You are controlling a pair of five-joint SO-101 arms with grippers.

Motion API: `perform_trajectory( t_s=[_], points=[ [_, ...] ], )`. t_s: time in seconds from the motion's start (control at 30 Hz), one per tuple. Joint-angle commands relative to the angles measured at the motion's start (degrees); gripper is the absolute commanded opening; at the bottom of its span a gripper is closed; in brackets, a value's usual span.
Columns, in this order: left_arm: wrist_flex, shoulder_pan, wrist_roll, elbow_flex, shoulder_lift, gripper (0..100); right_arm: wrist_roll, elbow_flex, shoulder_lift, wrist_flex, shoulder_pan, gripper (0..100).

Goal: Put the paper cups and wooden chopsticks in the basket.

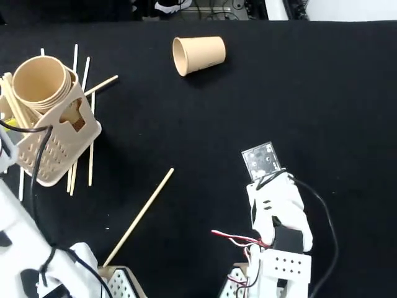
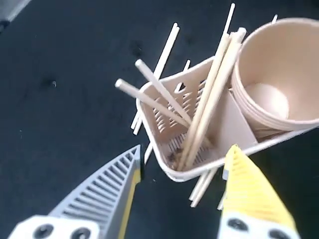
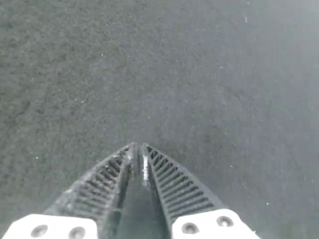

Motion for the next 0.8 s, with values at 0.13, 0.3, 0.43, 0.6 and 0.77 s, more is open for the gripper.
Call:
perform_trajectory(
  t_s=[0.13, 0.3, 0.43, 0.6, 0.77],
  points=[
    [12.4, 4.88, 10.11, -19.91, -1.93, 27, -0.18, -0.04, -1.27, 0.26, -0.79, 2.2],
    [7.82, 26.86, 11.16, -19.65, -2.81, 27, -0.18, -0.04, -1.01, 0.26, -0.79, 2.2],
    [-6.15, 37.58, 10.9, -10.42, 3.87, 27, -0.18, -0.04, -1.01, 0.26, -0.62, 2.2],
    [-16.88, 43.74, 8.35, -9.63, 18.2, 27, -0.09, -0.04, -0.92, 0.26, -0.53, 2.2],
    [-18.29, 44.09, 1.41, -17.01, 34.02, 27, -0.09, -0.04, -1.01, 0.26, -0.53, 2.2]
  ],
)
